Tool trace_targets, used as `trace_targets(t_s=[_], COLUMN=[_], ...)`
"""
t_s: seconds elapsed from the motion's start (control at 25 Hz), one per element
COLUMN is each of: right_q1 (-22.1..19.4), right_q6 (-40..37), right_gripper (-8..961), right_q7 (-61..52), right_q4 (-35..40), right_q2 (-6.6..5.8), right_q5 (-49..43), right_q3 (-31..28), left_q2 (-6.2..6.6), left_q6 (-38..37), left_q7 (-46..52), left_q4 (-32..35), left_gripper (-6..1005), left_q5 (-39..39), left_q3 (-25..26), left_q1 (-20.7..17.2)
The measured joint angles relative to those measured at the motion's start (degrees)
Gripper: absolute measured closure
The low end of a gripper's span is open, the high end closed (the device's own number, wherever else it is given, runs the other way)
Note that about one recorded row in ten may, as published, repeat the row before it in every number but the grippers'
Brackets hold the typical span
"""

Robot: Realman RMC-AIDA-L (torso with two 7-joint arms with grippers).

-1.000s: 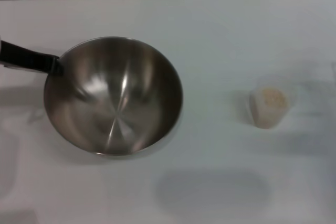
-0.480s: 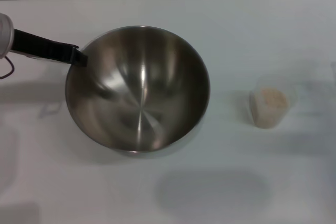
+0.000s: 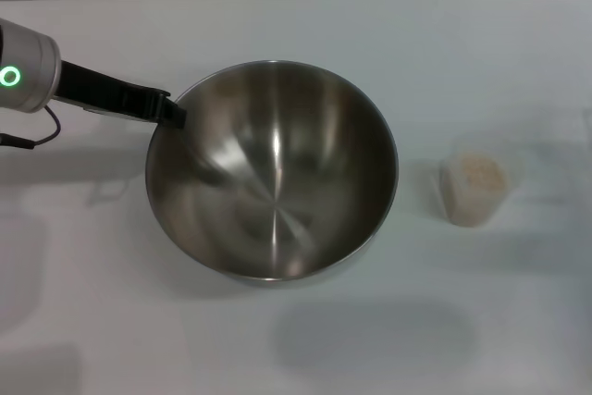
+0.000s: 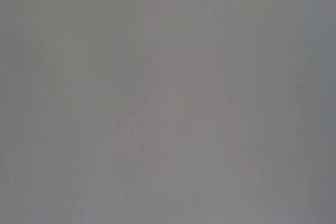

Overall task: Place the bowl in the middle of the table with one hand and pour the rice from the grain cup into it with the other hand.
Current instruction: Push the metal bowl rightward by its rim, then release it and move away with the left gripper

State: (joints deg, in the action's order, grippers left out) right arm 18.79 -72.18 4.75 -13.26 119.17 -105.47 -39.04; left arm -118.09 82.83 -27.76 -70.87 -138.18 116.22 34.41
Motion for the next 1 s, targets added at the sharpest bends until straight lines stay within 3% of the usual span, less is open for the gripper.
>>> trace_targets(t_s=[1.0], right_q1=[0.2], right_q6=[-0.9], right_gripper=[282], right_q7=[0.0], right_q4=[0.0], right_q2=[0.01], right_q5=[0.0], right_q3=[0.2], left_q2=[0.31], left_q6=[-6.6], left_q7=[-5.6], left_q4=[9.7], left_gripper=[860], left_q5=[-0.4], left_q3=[0.2], left_q1=[2.0])
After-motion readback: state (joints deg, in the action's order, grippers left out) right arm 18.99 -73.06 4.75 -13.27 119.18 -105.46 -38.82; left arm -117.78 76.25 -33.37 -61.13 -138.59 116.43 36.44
